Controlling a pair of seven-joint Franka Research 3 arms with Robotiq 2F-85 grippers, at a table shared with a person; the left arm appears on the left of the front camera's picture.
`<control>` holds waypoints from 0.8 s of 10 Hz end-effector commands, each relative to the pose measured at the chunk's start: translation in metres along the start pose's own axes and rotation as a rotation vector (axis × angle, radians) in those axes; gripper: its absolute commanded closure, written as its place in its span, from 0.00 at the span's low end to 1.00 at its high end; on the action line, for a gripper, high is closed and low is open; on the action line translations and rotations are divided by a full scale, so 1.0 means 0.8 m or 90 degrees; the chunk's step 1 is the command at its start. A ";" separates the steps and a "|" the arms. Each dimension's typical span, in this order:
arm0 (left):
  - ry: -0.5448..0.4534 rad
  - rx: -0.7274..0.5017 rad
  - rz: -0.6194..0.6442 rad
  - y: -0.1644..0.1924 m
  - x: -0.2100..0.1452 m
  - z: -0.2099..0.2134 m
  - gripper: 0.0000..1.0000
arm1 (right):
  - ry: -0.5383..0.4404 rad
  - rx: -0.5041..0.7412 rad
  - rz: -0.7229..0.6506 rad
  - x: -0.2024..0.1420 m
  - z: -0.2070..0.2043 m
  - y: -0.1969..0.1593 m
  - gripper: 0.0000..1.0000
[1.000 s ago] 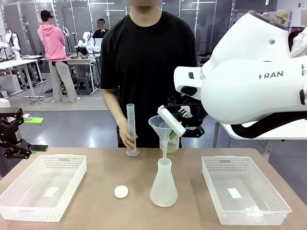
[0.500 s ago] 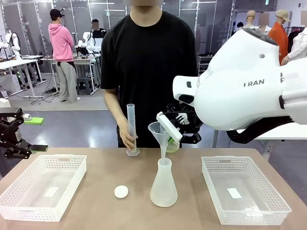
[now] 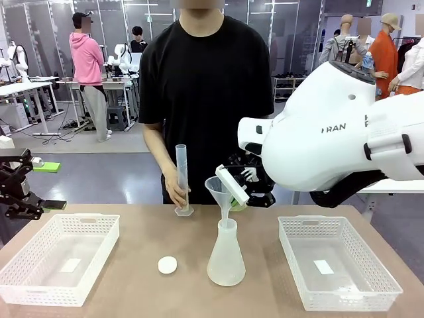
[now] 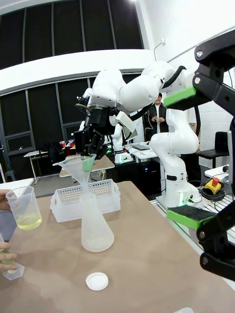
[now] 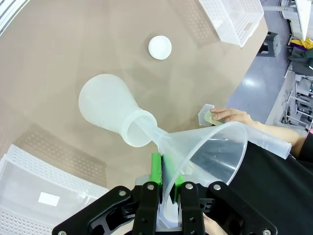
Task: Prepare the solutions needed for the experiment.
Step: Pick up the Plastic Funnel and insert it into the Big flask.
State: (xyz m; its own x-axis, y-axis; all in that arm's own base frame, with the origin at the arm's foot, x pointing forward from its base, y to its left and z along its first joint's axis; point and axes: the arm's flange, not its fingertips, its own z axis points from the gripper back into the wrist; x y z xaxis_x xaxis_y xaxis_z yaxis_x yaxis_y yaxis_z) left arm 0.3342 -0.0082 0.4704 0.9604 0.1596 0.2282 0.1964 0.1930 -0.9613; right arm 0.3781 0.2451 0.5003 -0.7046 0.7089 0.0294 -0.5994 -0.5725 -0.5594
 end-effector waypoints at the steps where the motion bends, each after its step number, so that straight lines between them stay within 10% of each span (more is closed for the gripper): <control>1: 0.001 -0.010 -0.002 -0.001 0.002 -0.002 0.00 | -0.010 -0.001 0.010 -0.012 -0.016 0.007 0.94; 8: 0.001 -0.010 -0.002 -0.001 0.002 -0.002 0.00 | -0.027 0.017 -0.012 -0.020 -0.039 0.019 0.94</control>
State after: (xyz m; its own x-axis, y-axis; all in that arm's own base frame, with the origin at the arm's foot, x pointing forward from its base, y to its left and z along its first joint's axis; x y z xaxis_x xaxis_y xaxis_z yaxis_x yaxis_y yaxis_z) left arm 0.3342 -0.0082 0.4704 0.9604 0.1596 0.2282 0.1964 0.1931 -0.9613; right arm 0.3879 0.2431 0.4721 -0.6932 0.7173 0.0702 -0.6387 -0.5663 -0.5208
